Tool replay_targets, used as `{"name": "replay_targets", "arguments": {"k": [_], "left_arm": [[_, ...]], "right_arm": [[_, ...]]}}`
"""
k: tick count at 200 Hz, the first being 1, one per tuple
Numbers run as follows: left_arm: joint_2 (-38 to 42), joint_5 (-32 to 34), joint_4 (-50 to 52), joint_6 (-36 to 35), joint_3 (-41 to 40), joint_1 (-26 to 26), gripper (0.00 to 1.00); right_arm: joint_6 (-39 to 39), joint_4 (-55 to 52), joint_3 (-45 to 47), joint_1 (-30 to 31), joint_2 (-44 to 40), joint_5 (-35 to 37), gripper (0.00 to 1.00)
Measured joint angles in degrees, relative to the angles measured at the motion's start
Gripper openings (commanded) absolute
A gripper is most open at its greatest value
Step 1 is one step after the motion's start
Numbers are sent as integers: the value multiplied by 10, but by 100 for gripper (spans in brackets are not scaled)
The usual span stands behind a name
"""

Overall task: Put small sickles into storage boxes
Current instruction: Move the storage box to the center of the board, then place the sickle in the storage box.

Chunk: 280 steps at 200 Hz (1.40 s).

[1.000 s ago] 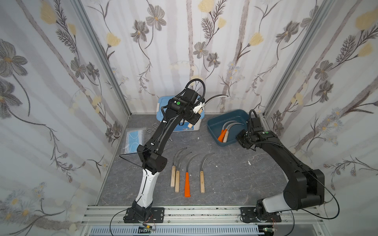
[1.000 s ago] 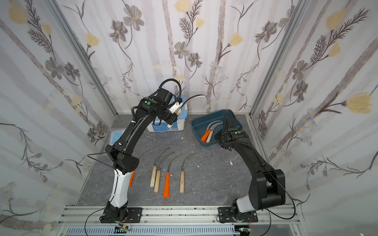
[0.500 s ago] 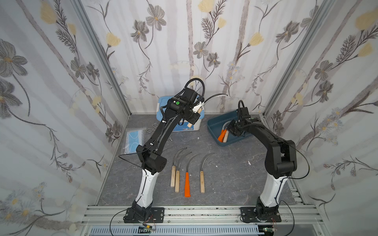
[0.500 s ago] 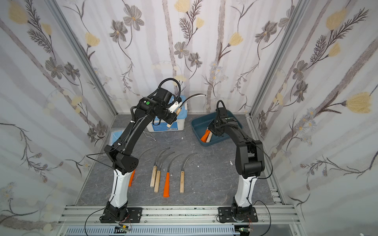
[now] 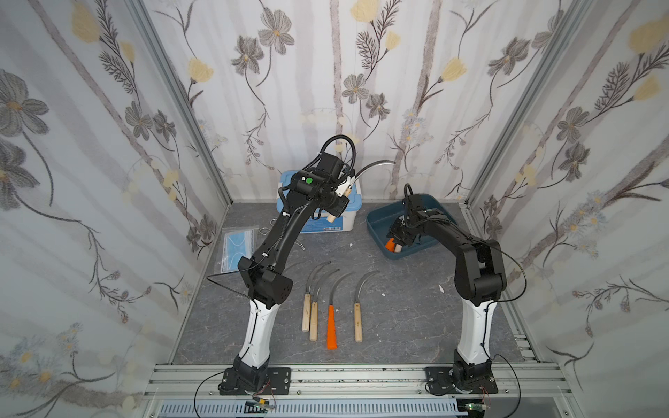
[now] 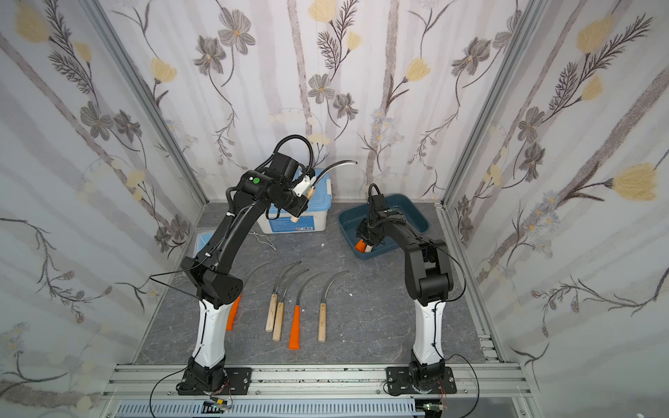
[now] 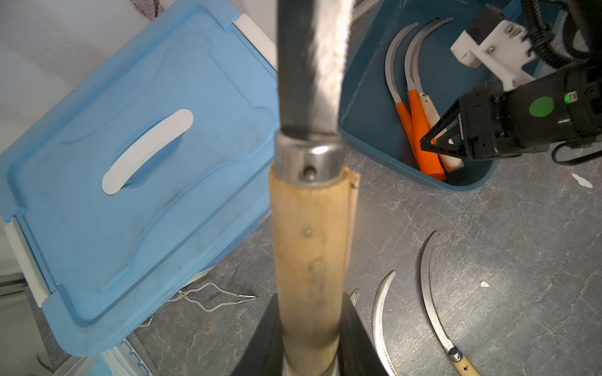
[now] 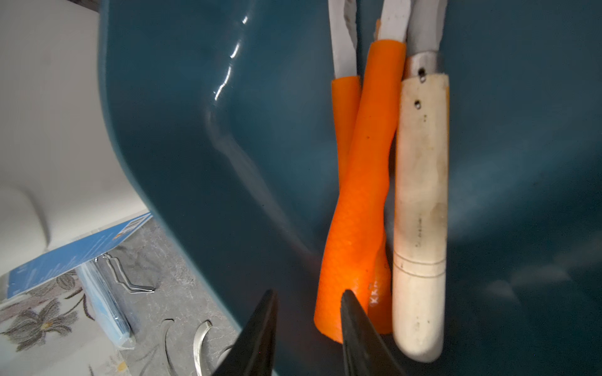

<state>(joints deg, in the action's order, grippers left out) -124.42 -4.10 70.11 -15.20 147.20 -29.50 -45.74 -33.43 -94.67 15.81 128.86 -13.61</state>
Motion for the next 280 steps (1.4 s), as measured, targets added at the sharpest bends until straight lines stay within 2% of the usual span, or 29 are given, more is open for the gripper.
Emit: {"name": "replay_targets", "arguments": {"k": [84, 133, 172, 210, 242, 280], "left_arm": [[-5, -4, -5, 0, 27, 3, 12], [-23, -7, -9, 0, 45, -1, 13], [-35, -16, -9, 1, 45, -16, 13], [-48, -20, -26, 3, 46, -35, 14], [-82, -24, -40, 18, 52, -50, 14], [-123, -36, -60, 36, 72, -63, 14]], "right_arm": [[15, -9, 30, 60, 16, -30, 35], [14, -14, 68, 86, -22, -30, 37], [-4, -12, 72, 72, -65, -16, 38], [-28, -11, 113, 43, -149, 30, 38], [-45, -19, 219, 24, -259, 60, 38], [-56, -27, 319, 25, -397, 62, 38]]}}
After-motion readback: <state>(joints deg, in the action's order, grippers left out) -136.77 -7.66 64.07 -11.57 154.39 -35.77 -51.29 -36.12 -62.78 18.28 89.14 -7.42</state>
